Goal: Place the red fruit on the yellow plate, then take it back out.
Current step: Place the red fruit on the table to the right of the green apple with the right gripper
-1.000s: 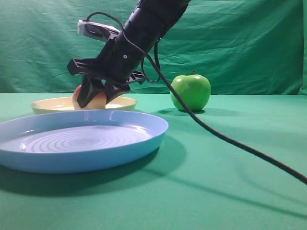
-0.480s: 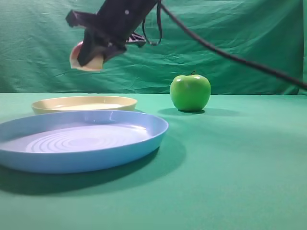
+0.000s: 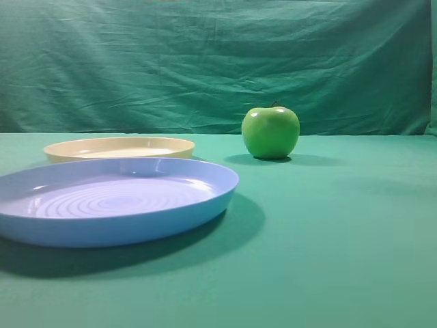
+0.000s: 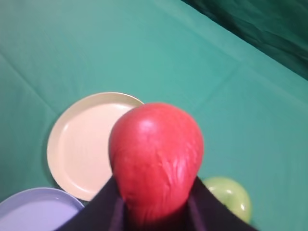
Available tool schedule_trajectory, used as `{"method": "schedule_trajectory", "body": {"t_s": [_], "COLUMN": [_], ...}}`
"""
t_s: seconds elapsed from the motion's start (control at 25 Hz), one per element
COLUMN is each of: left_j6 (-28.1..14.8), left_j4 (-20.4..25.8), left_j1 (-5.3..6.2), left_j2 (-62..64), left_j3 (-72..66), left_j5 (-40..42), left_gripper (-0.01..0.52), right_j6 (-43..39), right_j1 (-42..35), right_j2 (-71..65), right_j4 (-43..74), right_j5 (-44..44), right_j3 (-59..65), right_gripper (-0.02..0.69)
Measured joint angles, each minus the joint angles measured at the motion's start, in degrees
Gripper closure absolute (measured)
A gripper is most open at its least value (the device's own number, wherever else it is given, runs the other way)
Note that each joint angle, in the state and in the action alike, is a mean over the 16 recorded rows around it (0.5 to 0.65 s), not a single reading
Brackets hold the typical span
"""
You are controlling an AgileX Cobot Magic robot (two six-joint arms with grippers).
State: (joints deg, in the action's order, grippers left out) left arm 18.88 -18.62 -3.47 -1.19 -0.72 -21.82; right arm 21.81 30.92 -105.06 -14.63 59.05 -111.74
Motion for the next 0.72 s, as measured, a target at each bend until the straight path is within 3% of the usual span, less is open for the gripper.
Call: {"method": "schedule_trajectory", "body": {"t_s": [0.32,0.72], "left_j6": [0.0,0.0], "left_j4": [0.0,0.0], "left_j1": [0.0,0.0], "left_j2": [0.0,0.0], "left_j3": [0.0,0.0], "left_j5": [0.0,0.0], "left_gripper": [0.514,0.514], "right_j6": [-7.94,-9.47], "right_j1": [-4.74,-9.33], "right_j2": [13.81,32.59], "right_j4": [8.15,8.84], "right_j5": [2.07,-10.82], "right_j3": [12.35,44.94], "right_gripper": [0.487,0.487]}}
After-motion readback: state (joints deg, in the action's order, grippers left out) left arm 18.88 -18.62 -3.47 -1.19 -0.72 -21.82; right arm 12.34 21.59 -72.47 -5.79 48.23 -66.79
